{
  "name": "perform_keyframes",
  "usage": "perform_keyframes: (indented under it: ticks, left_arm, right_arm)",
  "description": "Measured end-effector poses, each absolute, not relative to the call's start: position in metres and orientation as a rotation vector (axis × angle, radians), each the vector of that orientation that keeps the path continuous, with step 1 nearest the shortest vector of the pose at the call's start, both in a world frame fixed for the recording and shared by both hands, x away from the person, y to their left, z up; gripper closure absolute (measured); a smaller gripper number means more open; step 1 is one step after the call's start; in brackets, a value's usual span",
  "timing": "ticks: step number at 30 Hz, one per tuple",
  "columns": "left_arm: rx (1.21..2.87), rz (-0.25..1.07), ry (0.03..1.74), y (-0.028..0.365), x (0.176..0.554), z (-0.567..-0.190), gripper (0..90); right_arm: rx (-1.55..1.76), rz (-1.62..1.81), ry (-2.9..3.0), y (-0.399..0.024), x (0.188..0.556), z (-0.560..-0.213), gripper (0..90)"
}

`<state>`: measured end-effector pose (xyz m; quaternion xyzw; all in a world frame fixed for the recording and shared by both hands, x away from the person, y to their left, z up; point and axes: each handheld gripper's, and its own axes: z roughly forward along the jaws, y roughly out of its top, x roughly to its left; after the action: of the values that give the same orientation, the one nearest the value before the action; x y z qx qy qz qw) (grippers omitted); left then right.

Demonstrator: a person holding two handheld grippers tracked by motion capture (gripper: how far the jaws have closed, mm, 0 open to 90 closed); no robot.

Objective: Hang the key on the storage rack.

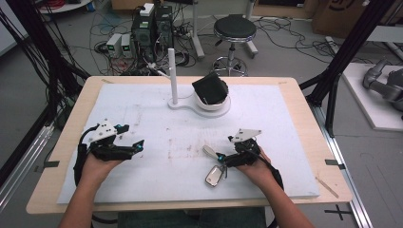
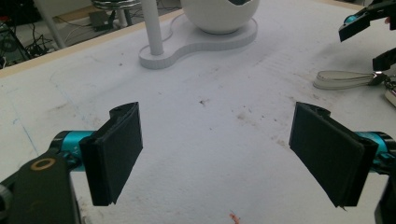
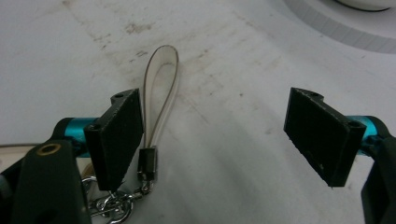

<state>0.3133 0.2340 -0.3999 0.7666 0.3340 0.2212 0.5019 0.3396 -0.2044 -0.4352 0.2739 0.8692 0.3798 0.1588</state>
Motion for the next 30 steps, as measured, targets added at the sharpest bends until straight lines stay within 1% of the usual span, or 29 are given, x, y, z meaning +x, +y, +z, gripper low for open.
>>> perform_keyframes:
  ticks: [1,5,8,10,11,12,13,14,15,16,20,30]
  left_arm:
    - [1.853,0.535,0.806,0.233,0.313,-0.400,17.3]
    - [1.855,0.530,0.805,0.232,0.315,-0.400,17.3]
    - [1.861,0.532,0.802,0.232,0.315,-0.400,17.3]
    - [1.861,0.533,0.800,0.232,0.315,-0.400,17.3]
    - [1.859,0.531,0.802,0.232,0.316,-0.400,17.3]
    - [1.859,0.531,0.802,0.232,0.316,-0.400,17.3]
    - [1.859,0.531,0.803,0.232,0.315,-0.400,17.3]
    - [1.860,0.531,0.802,0.232,0.315,-0.400,17.3]
    - [1.859,0.528,0.803,0.231,0.315,-0.400,17.3]
    - [1.859,0.528,0.803,0.231,0.315,-0.400,17.3]
    - [1.864,0.528,0.804,0.231,0.315,-0.400,17.3]
    - [1.849,0.530,0.803,0.233,0.314,-0.399,17.3]
  right_arm:
    - [0.761,1.069,2.526,-0.202,0.339,-0.437,28.0]
    - [0.749,1.010,2.570,-0.198,0.338,-0.442,28.8]
    - [0.716,0.985,2.616,-0.195,0.337,-0.445,37.3]
    - [0.720,0.992,2.624,-0.196,0.336,-0.445,38.8]
    - [0.707,1.002,2.637,-0.196,0.336,-0.445,44.2]
    - [0.707,1.002,2.637,-0.196,0.336,-0.445,44.2]
    - [0.693,1.006,2.653,-0.196,0.335,-0.444,50.3]
    - [0.693,1.006,2.653,-0.196,0.335,-0.444,50.3]
    - [0.669,1.012,2.667,-0.195,0.333,-0.444,58.5]
    - [0.655,1.014,2.670,-0.195,0.333,-0.444,61.8]
    - [0.609,1.012,2.702,-0.193,0.329,-0.442,81.9]
    - [0.597,1.005,2.665,-0.191,0.328,-0.439,82.6]
